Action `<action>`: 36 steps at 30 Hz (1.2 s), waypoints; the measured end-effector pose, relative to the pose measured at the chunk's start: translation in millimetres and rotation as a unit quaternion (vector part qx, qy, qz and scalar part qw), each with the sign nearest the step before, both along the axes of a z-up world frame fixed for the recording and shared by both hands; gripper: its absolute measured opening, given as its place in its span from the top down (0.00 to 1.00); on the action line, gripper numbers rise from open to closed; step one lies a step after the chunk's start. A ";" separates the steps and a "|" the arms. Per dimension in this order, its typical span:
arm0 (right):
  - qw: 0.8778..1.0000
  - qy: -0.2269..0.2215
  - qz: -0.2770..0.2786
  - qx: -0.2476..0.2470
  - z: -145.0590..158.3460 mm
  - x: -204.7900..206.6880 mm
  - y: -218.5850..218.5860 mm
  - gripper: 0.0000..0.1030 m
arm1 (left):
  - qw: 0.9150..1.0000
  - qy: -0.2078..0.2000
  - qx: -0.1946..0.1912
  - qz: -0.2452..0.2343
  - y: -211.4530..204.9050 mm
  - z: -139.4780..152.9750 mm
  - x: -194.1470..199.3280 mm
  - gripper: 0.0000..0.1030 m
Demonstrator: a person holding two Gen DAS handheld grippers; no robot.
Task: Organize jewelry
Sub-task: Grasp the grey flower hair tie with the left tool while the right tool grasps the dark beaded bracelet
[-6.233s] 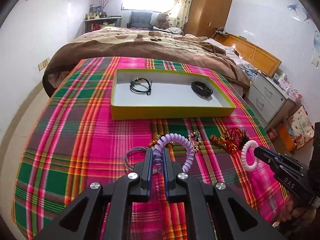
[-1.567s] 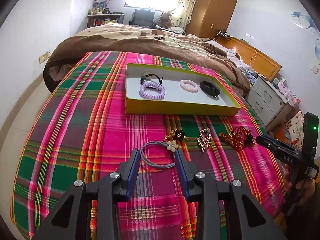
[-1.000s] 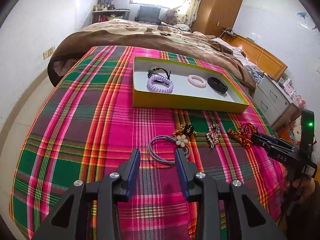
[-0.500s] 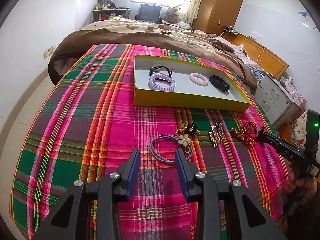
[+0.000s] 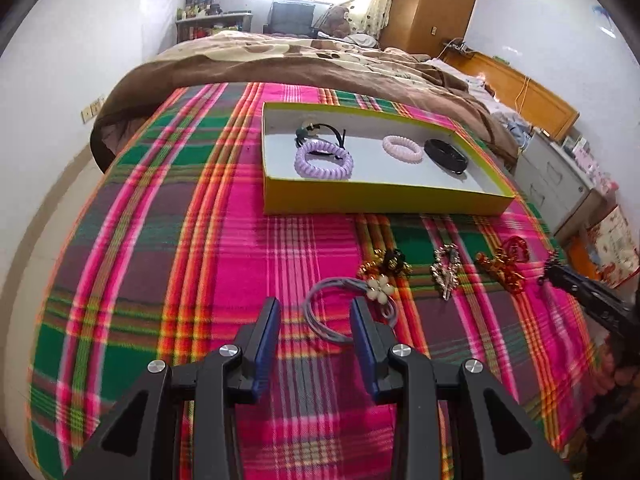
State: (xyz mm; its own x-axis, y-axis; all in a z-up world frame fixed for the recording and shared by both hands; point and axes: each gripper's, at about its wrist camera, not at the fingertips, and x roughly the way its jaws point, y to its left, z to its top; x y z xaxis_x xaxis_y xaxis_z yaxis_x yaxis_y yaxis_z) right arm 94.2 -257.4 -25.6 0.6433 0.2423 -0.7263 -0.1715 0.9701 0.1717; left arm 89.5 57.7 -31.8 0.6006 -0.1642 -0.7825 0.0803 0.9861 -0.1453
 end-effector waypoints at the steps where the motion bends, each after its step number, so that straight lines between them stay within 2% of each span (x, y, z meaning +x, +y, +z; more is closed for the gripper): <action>1: 1.000 -0.001 0.001 0.001 0.3 -0.7 1.3 0.78 | 1.000 -0.004 0.002 -0.010 -2.2 1.3 0.8 0.66; 3: 1.000 0.000 0.003 0.002 0.5 -1.6 3.4 0.78 | 0.999 -0.003 -0.007 -0.037 -7.6 2.0 4.1 0.64; 6: 1.000 0.001 0.007 0.001 0.1 -2.7 6.8 0.78 | 0.999 -0.016 0.007 -0.034 -16.0 5.6 2.9 0.60; 9: 1.000 0.003 0.010 -0.001 -1.0 -3.0 9.7 0.78 | 0.998 -0.012 -0.007 -0.058 -22.4 4.8 6.2 0.57; 11: 1.000 0.005 0.013 -0.001 -1.8 -2.9 11.2 0.78 | 0.998 -0.006 0.010 -0.059 -27.6 -0.3 10.4 0.53; 16: 1.000 0.008 0.018 -0.001 -2.6 -3.4 14.5 0.78 | 0.998 -0.002 0.036 -0.058 -34.7 -6.8 14.3 0.52; 25: 1.000 0.009 0.021 -0.002 -3.5 -3.0 19.0 0.78 | 0.997 0.000 0.050 -0.066 -41.8 -11.6 15.4 0.53; 27: 1.000 0.010 0.021 -0.003 -4.1 -3.1 20.3 0.78 | 0.996 -0.003 0.054 -0.064 -42.8 -12.2 14.9 0.56; 29: 1.000 0.009 0.021 -0.002 -4.4 -3.8 21.0 0.78 | 0.996 -0.006 0.057 -0.062 -43.4 -12.4 14.6 0.67; 31: 1.000 0.011 0.020 -0.003 -5.2 -3.7 21.3 0.78 | 0.997 -0.005 0.053 -0.062 -42.2 -12.1 14.6 0.74; 33: 1.000 0.011 0.019 -0.002 -5.6 -3.5 20.8 0.78 | 0.997 -0.007 0.049 -0.063 -40.8 -12.6 14.3 0.77; 35: 1.000 0.012 0.019 -0.002 -5.9 -3.7 21.0 0.78 | 0.997 -0.007 0.048 -0.060 -39.4 -12.4 14.8 0.84; 36: 1.000 0.012 0.019 -0.002 -5.8 -3.8 21.3 0.78 | 0.997 -0.006 0.045 -0.058 -37.9 -12.4 14.9 0.84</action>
State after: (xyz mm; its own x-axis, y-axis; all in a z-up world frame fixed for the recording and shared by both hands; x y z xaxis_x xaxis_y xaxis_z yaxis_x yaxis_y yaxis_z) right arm 90.4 -236.0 -31.4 0.6162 0.2628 -0.7424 -0.2038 0.9638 0.1720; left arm 104.4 19.8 -44.1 0.5909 -0.1630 -0.7901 0.1958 0.9791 -0.0556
